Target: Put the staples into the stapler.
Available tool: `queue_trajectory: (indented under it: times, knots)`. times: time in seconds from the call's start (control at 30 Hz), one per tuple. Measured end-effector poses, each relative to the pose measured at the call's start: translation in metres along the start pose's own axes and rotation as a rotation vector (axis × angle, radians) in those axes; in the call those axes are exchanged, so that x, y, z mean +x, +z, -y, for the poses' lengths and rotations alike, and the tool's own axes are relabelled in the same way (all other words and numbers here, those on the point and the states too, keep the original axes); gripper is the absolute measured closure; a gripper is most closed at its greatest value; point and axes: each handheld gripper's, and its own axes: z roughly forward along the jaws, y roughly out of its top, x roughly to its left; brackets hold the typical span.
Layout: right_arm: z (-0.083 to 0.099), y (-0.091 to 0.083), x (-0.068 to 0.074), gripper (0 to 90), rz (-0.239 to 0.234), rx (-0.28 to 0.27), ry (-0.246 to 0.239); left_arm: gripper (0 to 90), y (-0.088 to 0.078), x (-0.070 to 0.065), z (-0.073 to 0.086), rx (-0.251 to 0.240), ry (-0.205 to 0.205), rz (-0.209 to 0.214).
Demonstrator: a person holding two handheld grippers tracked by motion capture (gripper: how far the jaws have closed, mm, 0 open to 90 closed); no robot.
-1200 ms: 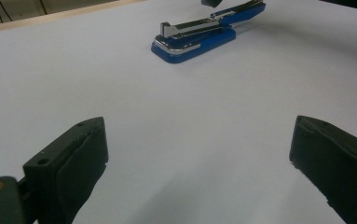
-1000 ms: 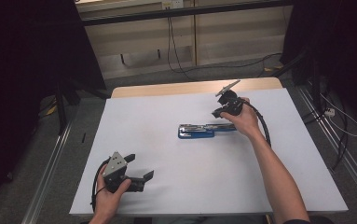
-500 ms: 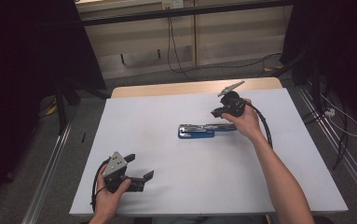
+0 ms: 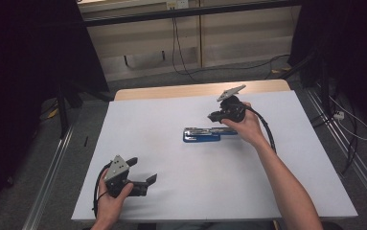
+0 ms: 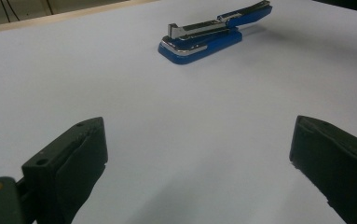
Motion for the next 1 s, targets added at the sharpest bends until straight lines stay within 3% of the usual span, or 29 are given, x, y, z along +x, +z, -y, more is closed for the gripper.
queue_trajectory:
  times: [0.6,1.0]
  knots:
    - [-0.008,0.010,0.019,79.2,-0.099,0.002,-0.036,4.2,-0.001,0.003,0.000,-0.009,-0.003,-0.005]
    - [-0.015,0.020,0.027,79.1,-0.116,0.000,-0.055,4.1,-0.001,0.004,0.000,-0.008,-0.010,-0.005]
